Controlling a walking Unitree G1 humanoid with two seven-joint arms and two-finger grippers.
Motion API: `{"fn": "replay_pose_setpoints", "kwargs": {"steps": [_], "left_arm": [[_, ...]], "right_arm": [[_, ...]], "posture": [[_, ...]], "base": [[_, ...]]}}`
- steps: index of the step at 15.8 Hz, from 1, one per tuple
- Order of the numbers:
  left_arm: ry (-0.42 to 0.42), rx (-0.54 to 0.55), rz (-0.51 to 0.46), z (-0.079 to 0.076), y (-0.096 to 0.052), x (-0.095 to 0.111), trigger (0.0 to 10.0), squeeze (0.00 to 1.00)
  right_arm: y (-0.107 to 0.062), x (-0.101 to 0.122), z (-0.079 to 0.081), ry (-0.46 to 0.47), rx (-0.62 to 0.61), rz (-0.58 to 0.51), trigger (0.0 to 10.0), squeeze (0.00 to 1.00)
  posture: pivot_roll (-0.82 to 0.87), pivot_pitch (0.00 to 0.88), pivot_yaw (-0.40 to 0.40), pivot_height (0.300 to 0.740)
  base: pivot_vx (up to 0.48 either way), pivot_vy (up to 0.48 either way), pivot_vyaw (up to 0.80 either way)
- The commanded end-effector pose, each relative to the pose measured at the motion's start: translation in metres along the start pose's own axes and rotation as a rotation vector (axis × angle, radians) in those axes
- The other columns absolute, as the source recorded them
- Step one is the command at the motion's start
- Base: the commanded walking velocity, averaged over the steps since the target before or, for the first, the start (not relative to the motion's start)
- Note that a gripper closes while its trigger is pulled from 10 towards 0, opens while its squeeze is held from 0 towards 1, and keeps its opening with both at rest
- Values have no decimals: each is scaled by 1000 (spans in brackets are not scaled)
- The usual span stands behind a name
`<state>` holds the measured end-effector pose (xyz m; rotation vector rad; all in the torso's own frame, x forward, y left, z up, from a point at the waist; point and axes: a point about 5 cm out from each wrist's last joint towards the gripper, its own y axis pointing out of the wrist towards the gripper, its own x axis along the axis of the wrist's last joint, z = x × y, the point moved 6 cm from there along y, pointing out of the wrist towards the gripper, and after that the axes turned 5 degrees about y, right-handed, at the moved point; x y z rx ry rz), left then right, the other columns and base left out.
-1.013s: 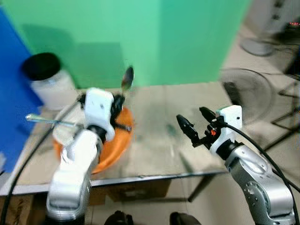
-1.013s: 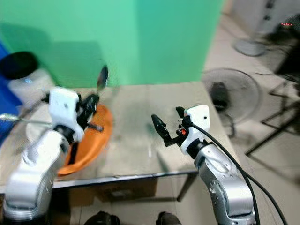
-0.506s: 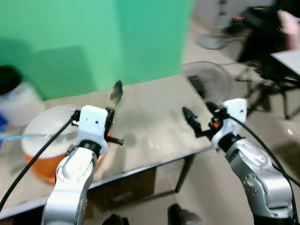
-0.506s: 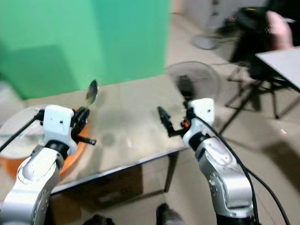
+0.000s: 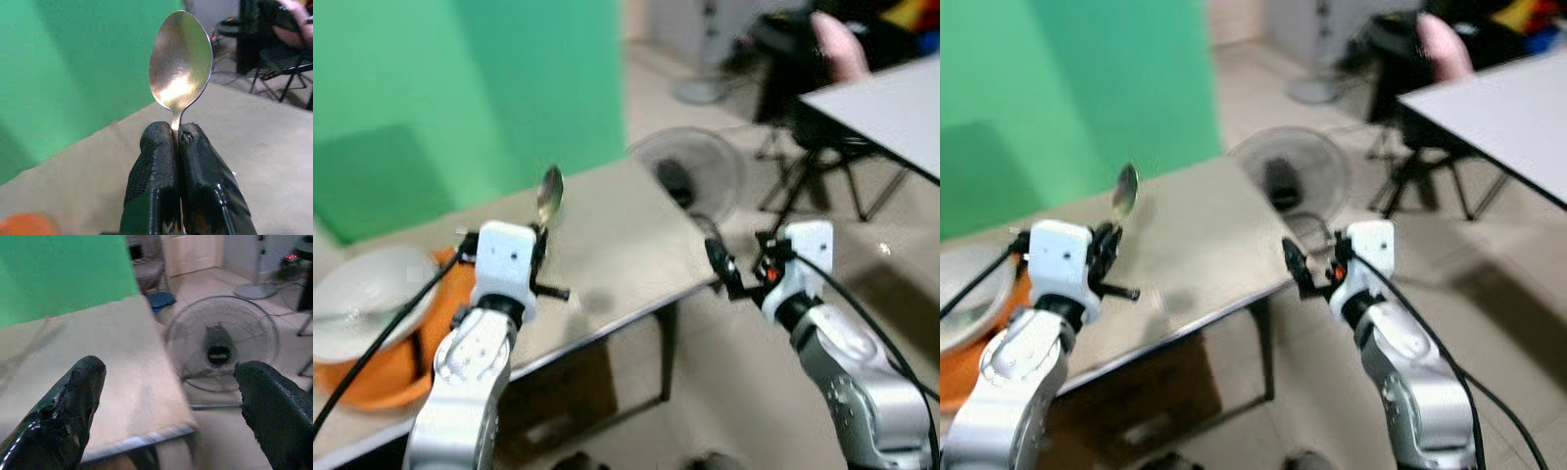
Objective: Setting the table
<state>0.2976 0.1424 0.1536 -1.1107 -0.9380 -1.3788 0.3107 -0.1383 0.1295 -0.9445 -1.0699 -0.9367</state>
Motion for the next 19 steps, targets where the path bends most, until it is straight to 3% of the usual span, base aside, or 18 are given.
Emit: {"fn": "replay_pose_setpoints", "kwargs": {"steps": [1,5,9,11,14,19], "left_arm": [[-13,8,-8,0,0,2,10000,0],[-37,24,-19,2,1,3,10000,0],[-40,44,-10,6,-4,-1,10000,0],[-65,57,-22,7,-6,1,10000,0],[-41,53,-32,6,-4,3,10000,0],[-57,5,-47,-4,-2,6,10000,0]], "right_arm": [[-2,2,-3,-15,-17,-5,10000,0],[1,2,-9,-20,-58,-1,10000,0],[1,-4,-1,-32,-37,20,10000,0],[1,-5,-1,-35,-37,26,10000,0],[1,-5,-3,-41,-39,31,10000,0],[-1,1,-8,-64,-65,4,10000,0]], "posture": [[-51,24,69,740],[-49,39,52,740],[-52,49,44,740],[-53,55,41,740],[-58,62,42,740],[-73,68,42,740]], "base": [[0,0,-800],[0,0,-800],[0,0,-800],[0,0,-800],[0,0,-800],[173,0,0]]}}
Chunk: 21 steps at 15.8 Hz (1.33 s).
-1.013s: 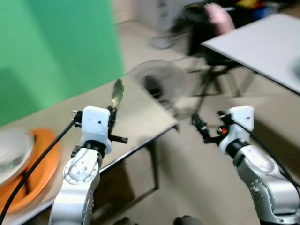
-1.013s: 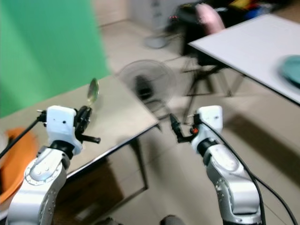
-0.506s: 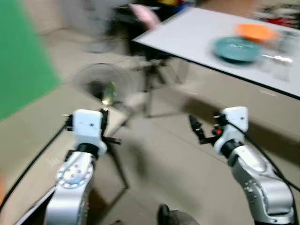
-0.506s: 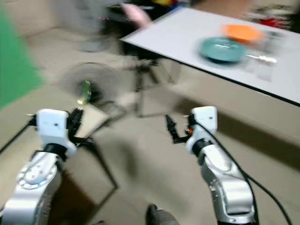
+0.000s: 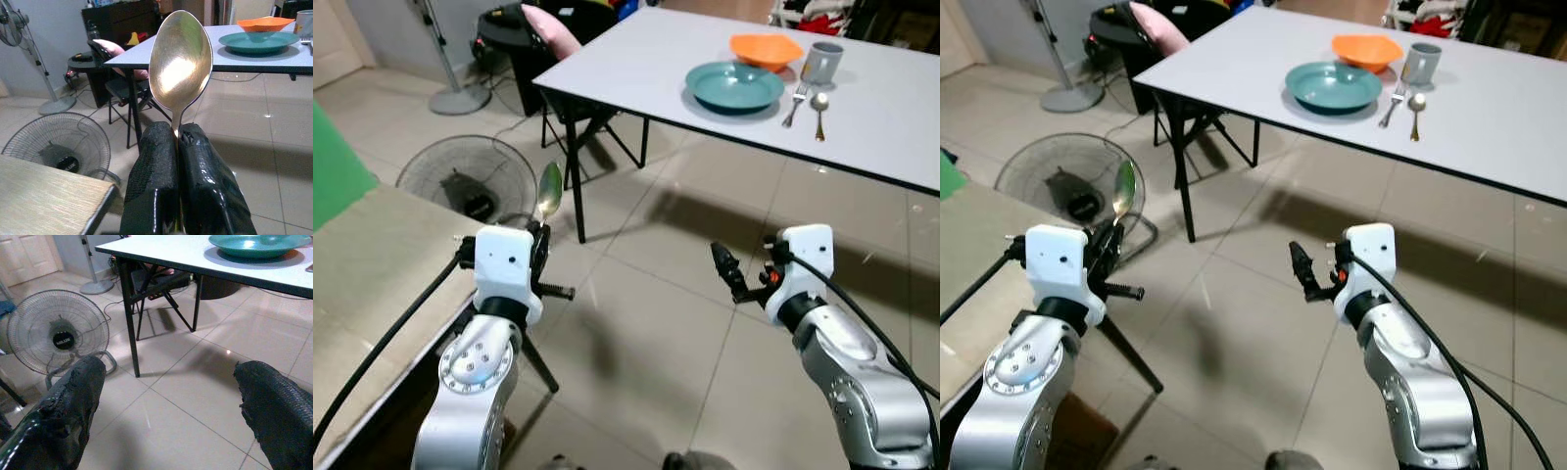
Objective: Setting the table
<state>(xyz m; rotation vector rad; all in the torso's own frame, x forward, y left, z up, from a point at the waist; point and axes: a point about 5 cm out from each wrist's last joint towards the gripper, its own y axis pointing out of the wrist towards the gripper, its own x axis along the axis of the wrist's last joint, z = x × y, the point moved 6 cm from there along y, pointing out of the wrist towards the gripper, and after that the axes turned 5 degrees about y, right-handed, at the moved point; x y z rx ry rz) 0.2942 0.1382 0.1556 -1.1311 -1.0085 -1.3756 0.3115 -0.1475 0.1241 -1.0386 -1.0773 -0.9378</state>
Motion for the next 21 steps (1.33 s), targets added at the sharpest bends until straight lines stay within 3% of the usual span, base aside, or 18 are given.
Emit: {"fn": "replay_pose_setpoints", "kwargs": {"steps": [1,4,12,21], "left_arm": [[-5,-9,-10,-1,1,2,10000,0],[-11,-18,-12,-3,1,2,10000,0],[-15,-63,-3,-13,1,-3,10000,0],[-9,-54,8,-11,1,-10,10000,0]], "right_arm": [[0,5,2,-10,1,-18,10000,0],[1,5,2,-6,2,-12,10000,0],[-2,6,-1,13,-13,-20,10000,0],[0,11,-4,5,-14,-30,10000,0]], "posture": [[-73,68,42,740],[-73,71,40,740],[-92,68,54,740],[-103,51,49,740]], "base": [[319,0,0],[340,0,0],[379,0,-800],[393,0,-800]]}}
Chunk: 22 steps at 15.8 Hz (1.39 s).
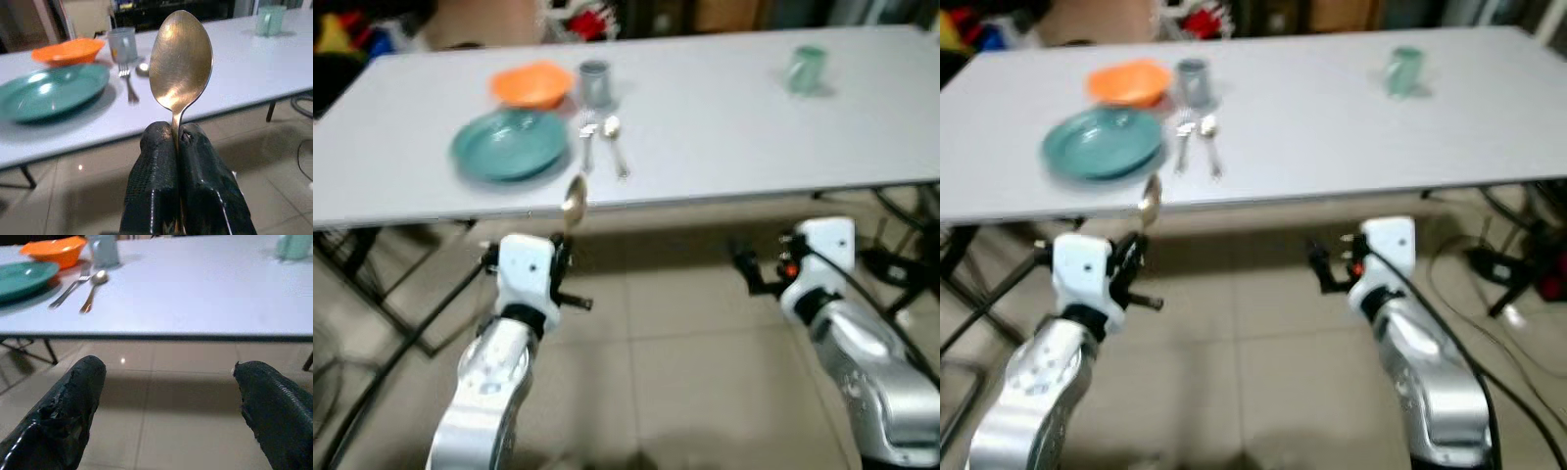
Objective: Setting the table
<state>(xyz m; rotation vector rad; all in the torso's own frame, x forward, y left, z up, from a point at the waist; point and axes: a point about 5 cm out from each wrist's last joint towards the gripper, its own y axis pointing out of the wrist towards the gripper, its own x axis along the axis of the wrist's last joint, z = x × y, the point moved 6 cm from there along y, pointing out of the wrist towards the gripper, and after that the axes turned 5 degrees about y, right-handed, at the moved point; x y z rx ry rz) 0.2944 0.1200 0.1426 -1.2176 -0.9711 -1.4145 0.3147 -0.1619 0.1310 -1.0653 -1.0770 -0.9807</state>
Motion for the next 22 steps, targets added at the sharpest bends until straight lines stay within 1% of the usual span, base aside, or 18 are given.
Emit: {"fn": "replay_pose_setpoints", "kwargs": {"steps": [1,6,13,14,15,18,22], "left_arm": [[17,31,0,9,-2,-1,10000,0],[14,20,-4,6,1,-1,10000,0],[15,0,-13,3,7,0,10000,0],[15,-2,-12,2,8,-1,10000,0],[16,-2,-11,2,9,-1,10000,0],[15,-6,-9,2,9,-3,10000,0],[12,-13,-10,-1,12,-3,10000,0]], "right_arm": [[1,2,10,9,27,-8,10000,0],[1,2,8,3,20,-14,10000,0],[2,2,9,0,18,-22,10000,0],[1,3,12,-7,32,-34,10000,0],[1,4,15,-35,42,-38,10000,0],[0,4,19,-64,50,-44,10000,0],[0,5,17,-82,50,-50,10000,0]], "posture": [[-104,51,49,740],[-109,40,59,740],[-114,29,80,740],[-116,30,86,740],[-117,29,89,740],[-120,28,93,740],[-126,27,97,740]], "base": [[394,0,-800],[394,0,-726],[393,0,0],[394,0,0],[390,0,0],[391,0,0],[394,0,0]]}}
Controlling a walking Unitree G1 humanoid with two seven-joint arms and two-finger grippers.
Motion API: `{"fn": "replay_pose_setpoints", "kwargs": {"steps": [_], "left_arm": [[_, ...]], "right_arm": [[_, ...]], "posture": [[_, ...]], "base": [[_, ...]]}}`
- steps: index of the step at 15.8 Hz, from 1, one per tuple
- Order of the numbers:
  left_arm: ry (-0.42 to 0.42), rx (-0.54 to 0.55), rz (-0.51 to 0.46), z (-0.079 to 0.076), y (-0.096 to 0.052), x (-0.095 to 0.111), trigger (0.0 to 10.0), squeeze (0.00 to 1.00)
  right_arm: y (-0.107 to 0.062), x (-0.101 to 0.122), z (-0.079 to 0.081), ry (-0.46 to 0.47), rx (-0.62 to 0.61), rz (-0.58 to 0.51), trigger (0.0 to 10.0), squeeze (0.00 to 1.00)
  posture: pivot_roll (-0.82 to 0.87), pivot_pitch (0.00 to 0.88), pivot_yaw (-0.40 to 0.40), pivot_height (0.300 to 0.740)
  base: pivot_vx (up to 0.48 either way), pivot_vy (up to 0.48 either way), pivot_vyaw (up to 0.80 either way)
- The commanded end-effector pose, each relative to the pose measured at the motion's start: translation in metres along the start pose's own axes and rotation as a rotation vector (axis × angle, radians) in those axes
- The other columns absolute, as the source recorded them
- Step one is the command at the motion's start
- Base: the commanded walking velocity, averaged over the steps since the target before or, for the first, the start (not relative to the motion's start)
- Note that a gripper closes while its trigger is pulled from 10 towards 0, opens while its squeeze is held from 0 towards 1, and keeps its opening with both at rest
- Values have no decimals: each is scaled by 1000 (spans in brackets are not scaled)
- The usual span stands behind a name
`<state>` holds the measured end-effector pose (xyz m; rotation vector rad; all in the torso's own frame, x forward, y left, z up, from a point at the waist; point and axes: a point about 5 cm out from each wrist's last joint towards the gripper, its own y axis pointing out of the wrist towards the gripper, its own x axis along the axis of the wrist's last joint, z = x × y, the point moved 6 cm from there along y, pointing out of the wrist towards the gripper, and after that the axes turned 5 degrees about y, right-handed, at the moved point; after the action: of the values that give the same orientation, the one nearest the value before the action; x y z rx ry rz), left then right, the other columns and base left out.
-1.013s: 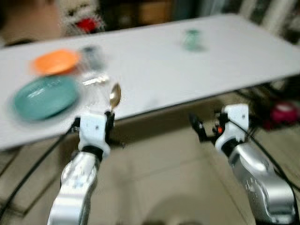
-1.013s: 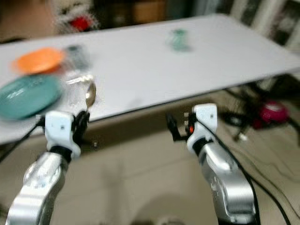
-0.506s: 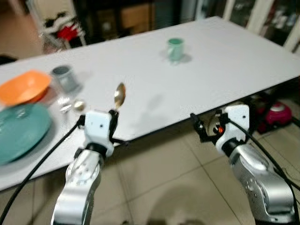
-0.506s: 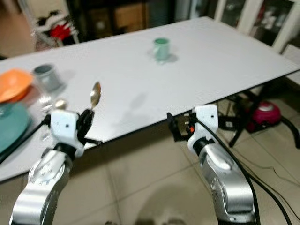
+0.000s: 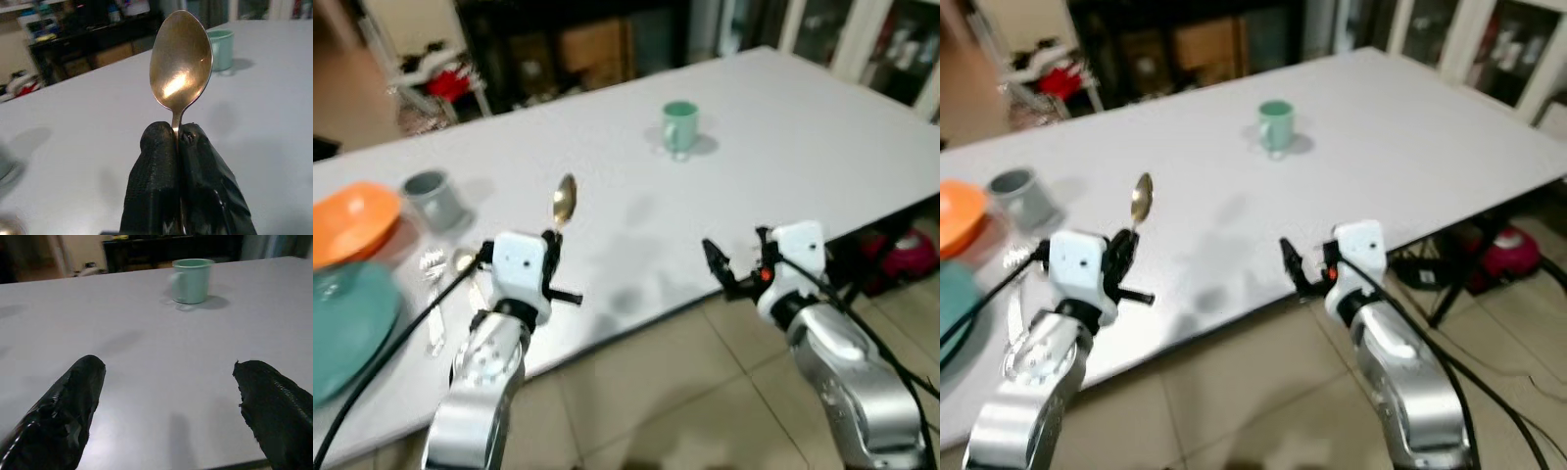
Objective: Setting the table
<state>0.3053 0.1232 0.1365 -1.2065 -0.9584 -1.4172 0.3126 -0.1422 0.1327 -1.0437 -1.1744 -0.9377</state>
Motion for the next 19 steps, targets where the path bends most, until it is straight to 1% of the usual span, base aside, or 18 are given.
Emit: {"fn": "replay_pose_setpoints", "kwargs": {"steps": [1,5,7,9,14,19], "left_arm": [[-4,-14,-14,-5,2,4,10000,0],[-13,-10,-8,-6,3,2,10000,0],[-38,47,3,1,4,1,10000,0],[-19,52,6,2,2,0,10000,0],[-28,80,16,3,2,-1,10000,0],[-28,91,24,4,1,-4,10000,0]], "right_arm": [[-2,6,-4,-11,-8,-18,10000,0],[0,6,-5,-19,-10,-18,10000,0],[2,8,-5,-50,-6,-17,10000,0],[5,9,-5,-57,2,-9,10000,0],[8,11,-10,-68,-1,-12,10000,0],[9,15,-21,-91,-21,-9,10000,0]], "posture": [[-127,30,98,740],[-130,32,99,740],[-132,36,97,740],[-132,46,89,740],[-127,59,77,740],[-133,60,67,740]], "base": [[394,0,0],[389,0,0],[0,0,0],[0,0,250],[0,-460,800],[0,-480,799]]}}
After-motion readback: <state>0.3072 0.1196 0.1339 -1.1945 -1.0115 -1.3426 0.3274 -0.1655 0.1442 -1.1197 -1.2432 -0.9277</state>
